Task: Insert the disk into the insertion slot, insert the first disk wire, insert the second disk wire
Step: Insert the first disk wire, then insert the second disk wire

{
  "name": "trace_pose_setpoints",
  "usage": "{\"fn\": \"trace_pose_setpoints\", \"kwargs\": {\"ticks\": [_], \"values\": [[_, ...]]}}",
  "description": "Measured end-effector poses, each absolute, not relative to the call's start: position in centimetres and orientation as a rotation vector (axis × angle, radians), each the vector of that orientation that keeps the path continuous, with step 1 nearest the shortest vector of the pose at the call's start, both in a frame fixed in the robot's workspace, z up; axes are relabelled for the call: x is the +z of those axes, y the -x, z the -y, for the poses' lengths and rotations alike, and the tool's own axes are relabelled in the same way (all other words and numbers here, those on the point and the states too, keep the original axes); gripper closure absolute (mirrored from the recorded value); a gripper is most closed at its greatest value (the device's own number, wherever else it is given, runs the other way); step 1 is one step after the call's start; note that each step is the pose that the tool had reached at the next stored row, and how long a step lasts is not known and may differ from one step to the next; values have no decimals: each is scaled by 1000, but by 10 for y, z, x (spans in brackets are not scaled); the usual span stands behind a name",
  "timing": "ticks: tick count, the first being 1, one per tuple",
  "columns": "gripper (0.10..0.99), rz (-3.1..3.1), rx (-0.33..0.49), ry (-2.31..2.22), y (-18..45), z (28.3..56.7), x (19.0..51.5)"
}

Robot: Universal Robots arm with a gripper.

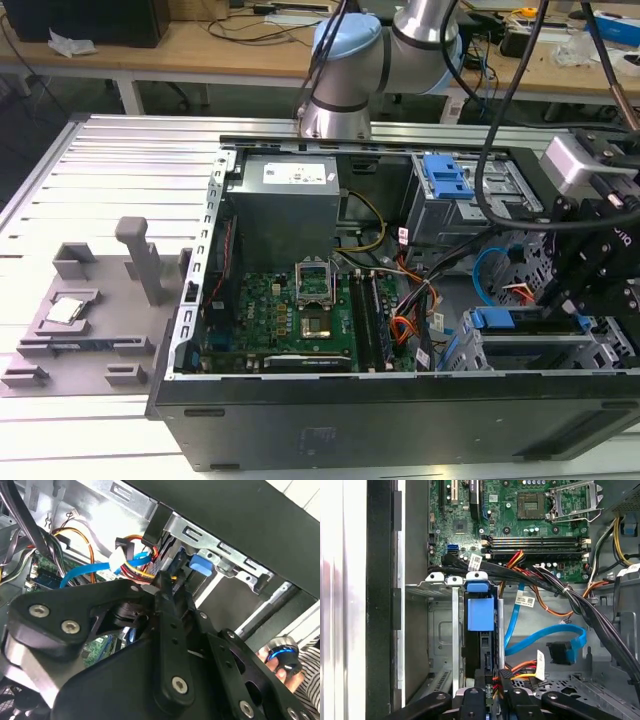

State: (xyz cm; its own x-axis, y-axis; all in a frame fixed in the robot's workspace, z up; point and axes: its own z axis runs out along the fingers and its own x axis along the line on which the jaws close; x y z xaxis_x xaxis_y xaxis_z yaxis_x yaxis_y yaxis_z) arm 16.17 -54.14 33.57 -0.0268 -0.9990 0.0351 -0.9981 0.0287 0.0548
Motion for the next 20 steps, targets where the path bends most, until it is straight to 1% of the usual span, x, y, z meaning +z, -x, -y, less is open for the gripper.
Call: {"fn": "trace_pose_setpoints", "kwargs": {"ticks": [5,6,8,11,20], "values": [[847,2206,-22,-2145,-162,541,362],[863,2206,-21,-2145,-162,540,371],[980,2205,-20,-2145,-162,540,386],[980,2205,-20,-2145,-162,540,398],[980,2205,-20,-2145,-162,540,400]]}}
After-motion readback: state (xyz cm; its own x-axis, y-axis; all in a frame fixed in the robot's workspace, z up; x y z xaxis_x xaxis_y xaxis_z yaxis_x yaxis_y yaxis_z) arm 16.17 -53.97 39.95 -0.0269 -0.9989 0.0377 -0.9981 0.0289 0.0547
